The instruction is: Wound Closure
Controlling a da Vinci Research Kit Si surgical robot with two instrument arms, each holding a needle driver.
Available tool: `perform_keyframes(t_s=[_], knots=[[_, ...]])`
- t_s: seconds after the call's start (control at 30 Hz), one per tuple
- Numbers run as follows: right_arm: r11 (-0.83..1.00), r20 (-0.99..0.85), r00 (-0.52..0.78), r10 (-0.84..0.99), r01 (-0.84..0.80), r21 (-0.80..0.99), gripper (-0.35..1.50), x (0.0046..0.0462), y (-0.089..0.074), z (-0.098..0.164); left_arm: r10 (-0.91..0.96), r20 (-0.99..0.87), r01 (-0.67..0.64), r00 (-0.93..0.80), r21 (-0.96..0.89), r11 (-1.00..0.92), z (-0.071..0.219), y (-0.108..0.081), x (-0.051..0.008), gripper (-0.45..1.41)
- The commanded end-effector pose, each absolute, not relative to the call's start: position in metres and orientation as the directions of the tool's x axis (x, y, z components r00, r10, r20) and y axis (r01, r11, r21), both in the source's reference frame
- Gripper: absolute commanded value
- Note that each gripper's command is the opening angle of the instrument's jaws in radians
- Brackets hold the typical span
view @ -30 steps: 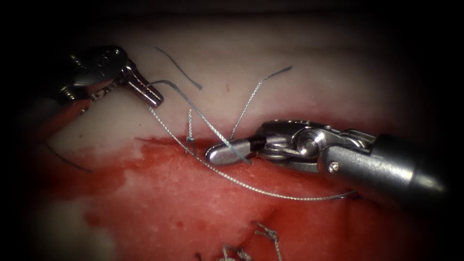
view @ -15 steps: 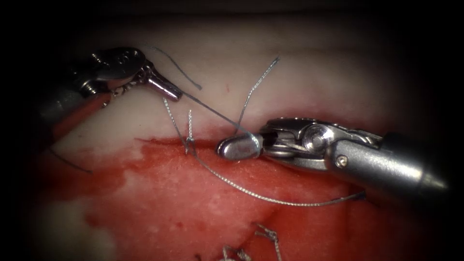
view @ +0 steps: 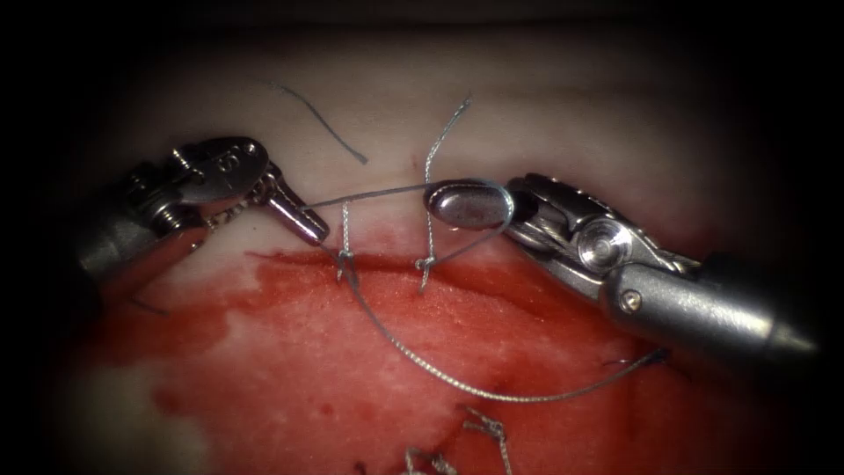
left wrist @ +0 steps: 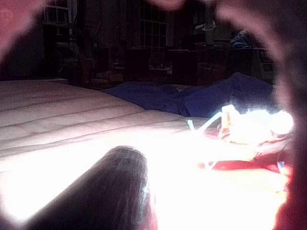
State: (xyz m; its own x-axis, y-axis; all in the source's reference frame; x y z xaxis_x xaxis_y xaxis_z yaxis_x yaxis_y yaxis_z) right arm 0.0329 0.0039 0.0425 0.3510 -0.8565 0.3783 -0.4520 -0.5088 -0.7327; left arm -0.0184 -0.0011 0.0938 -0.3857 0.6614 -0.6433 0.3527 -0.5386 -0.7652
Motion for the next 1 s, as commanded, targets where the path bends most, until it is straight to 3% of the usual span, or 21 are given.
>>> perform_keyframes(t_s=[0.03, 0.3, 0.43, 0.8, 1.0], knots=[[-0.532, 0.392, 0.380, -0.838, -0.409, -0.741, -0.35, 0.0337, 0.0050, 0.0417, 0.656, -0.658, 0.357, -0.371, -0.753, -0.553, 0.0925, -0.0001, -0.0188, -0.45], [-0.571, 0.445, 0.470, -0.763, -0.166, -0.804, -0.35, 0.0337, 0.0054, 0.0422, 0.622, -0.678, 0.374, -0.391, -0.735, -0.566, 0.0911, -0.0021, -0.0196, -0.45], [-0.467, 0.341, 0.357, -0.869, -0.368, -0.804, -0.35, 0.0336, 0.0052, 0.0426, 0.617, -0.677, 0.377, -0.401, -0.736, -0.562, 0.0912, -0.0026, -0.0204, -0.45], [-0.254, 0.155, 0.238, -0.959, -0.472, -0.845, -0.35, 0.0337, 0.0050, 0.0422, 0.685, -0.584, 0.323, -0.436, -0.812, -0.486, 0.0921, -0.0015, -0.0196, -0.45], [-0.039, -0.009, 0.082, -0.997, -0.566, -0.823, -0.35, 0.0335, 0.0051, 0.0422, 0.712, -0.553, 0.310, -0.433, -0.833, -0.459, 0.0923, -0.0009, -0.0195, -0.45]])
